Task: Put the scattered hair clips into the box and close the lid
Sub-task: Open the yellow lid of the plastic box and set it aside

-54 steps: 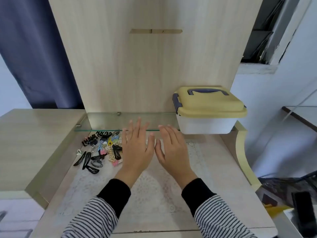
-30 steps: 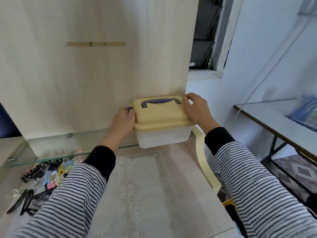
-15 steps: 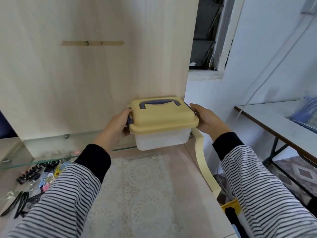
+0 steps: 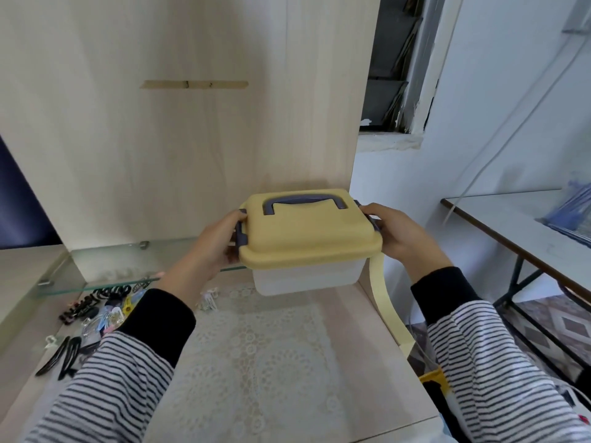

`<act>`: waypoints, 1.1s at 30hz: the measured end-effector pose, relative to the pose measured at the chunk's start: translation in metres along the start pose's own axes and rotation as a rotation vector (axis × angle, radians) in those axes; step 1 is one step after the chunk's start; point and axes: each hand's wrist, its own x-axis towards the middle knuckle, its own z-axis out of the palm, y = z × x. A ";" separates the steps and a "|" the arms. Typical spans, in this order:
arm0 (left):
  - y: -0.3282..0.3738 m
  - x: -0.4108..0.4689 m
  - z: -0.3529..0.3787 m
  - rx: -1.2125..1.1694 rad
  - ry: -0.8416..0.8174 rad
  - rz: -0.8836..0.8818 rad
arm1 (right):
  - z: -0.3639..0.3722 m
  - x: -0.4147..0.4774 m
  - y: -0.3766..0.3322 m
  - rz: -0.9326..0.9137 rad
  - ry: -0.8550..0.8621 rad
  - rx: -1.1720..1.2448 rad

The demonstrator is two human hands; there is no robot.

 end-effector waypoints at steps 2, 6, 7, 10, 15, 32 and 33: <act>-0.005 -0.012 -0.006 -0.010 -0.014 -0.004 | -0.001 -0.011 0.008 -0.001 -0.041 -0.009; -0.018 -0.031 -0.016 -0.020 -0.035 -0.019 | -0.005 -0.027 0.025 -0.010 -0.090 -0.024; -0.021 -0.036 -0.019 -0.019 -0.042 -0.026 | -0.006 -0.031 0.029 -0.007 -0.099 -0.033; -0.032 -0.048 -0.023 -0.012 -0.057 -0.043 | -0.010 -0.039 0.040 0.005 -0.142 -0.041; -0.050 -0.063 -0.031 -0.020 -0.067 -0.074 | -0.013 -0.048 0.056 0.033 -0.189 -0.085; -0.095 -0.070 -0.045 -0.021 -0.065 -0.166 | -0.011 -0.051 0.105 0.135 -0.049 -0.088; -0.097 -0.070 -0.046 -0.018 -0.055 -0.163 | -0.011 -0.050 0.106 0.126 -0.051 -0.090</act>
